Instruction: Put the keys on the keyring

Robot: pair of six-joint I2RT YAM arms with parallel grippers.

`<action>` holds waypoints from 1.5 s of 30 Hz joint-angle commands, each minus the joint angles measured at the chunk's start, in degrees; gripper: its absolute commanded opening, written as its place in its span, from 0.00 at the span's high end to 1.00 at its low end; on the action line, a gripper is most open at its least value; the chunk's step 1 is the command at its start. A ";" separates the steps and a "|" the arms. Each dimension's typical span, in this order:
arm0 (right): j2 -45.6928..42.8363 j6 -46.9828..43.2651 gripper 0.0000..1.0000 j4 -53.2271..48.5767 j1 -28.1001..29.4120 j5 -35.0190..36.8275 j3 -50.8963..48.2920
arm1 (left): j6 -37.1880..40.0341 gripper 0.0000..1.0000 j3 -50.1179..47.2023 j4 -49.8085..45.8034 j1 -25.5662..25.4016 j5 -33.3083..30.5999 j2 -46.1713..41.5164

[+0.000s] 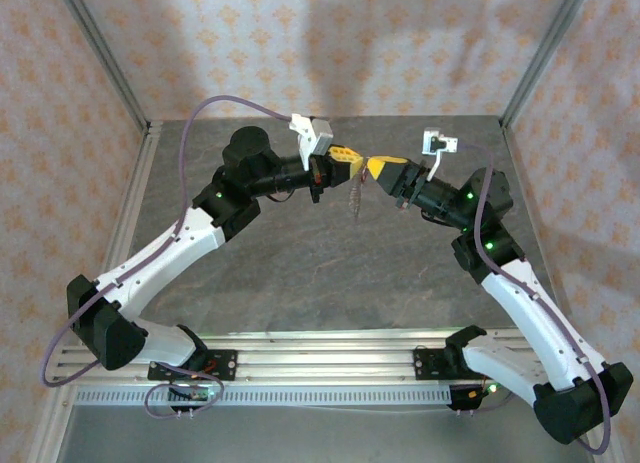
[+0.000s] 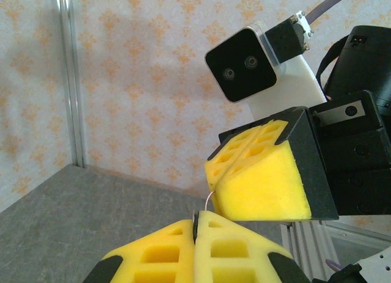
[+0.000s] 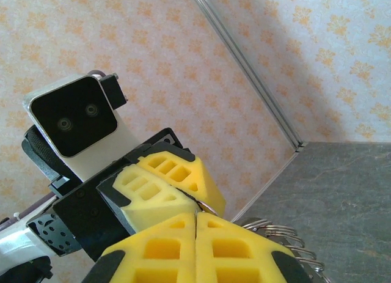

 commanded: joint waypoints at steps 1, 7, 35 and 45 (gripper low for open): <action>0.32 -1.22 1.00 1.04 0.38 0.88 2.41 | 0.96 1.00 2.17 1.03 -1.10 1.17 0.08; 0.80 -2.34 1.00 -1.48 0.38 3.01 2.61 | 1.15 1.00 2.00 1.20 -1.17 2.05 -0.17; 1.51 1.95 1.00 0.07 -2.17 -2.18 -2.49 | 0.89 1.00 -0.82 5.01 -1.16 -3.12 -2.25; 3.09 4.32 1.00 3.36 -1.20 -5.21 -2.96 | -0.77 1.00 -0.99 7.07 -1.20 -3.56 -1.23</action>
